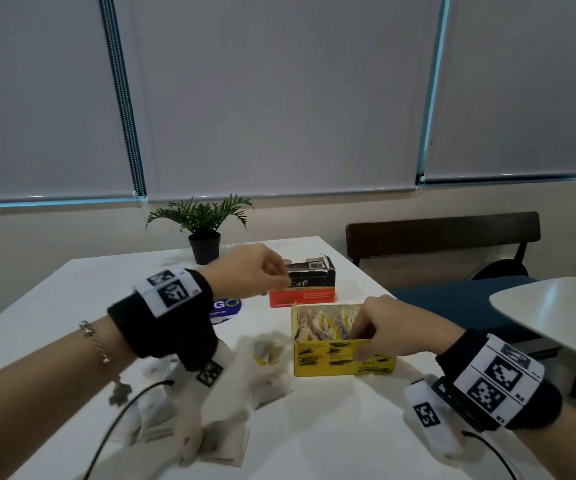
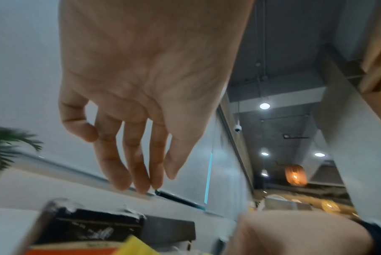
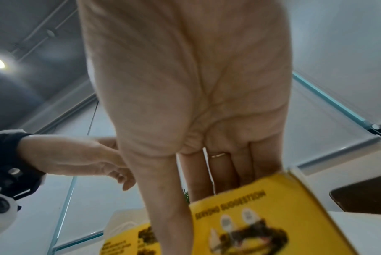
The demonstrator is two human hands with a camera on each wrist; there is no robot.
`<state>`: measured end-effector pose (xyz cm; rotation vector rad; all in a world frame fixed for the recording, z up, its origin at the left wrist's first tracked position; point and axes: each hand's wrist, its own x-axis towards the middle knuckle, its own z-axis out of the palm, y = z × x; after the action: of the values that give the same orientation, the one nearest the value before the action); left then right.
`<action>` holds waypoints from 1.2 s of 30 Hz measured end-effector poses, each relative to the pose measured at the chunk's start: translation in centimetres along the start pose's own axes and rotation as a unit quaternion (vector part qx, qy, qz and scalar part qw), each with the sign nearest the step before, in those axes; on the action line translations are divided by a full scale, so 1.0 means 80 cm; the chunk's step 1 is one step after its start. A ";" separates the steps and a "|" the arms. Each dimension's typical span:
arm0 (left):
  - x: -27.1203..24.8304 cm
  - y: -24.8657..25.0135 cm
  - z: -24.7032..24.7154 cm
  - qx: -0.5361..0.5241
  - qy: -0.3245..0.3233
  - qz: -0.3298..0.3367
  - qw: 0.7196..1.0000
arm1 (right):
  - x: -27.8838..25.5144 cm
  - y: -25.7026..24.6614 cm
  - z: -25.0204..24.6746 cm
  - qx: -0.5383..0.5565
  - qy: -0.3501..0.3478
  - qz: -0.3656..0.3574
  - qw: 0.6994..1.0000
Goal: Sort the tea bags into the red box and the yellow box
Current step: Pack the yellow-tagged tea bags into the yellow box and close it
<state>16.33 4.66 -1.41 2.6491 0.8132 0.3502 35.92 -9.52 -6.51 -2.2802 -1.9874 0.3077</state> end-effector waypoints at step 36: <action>-0.063 -0.163 -0.008 0.082 -0.134 -0.122 0.980 | 0.108 -0.199 0.006 -0.126 -0.123 -0.042 0.983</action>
<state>5.60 12.05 -6.62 2.6235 1.0984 -0.1400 21.48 1.28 -4.41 -2.3972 -2.3606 0.3655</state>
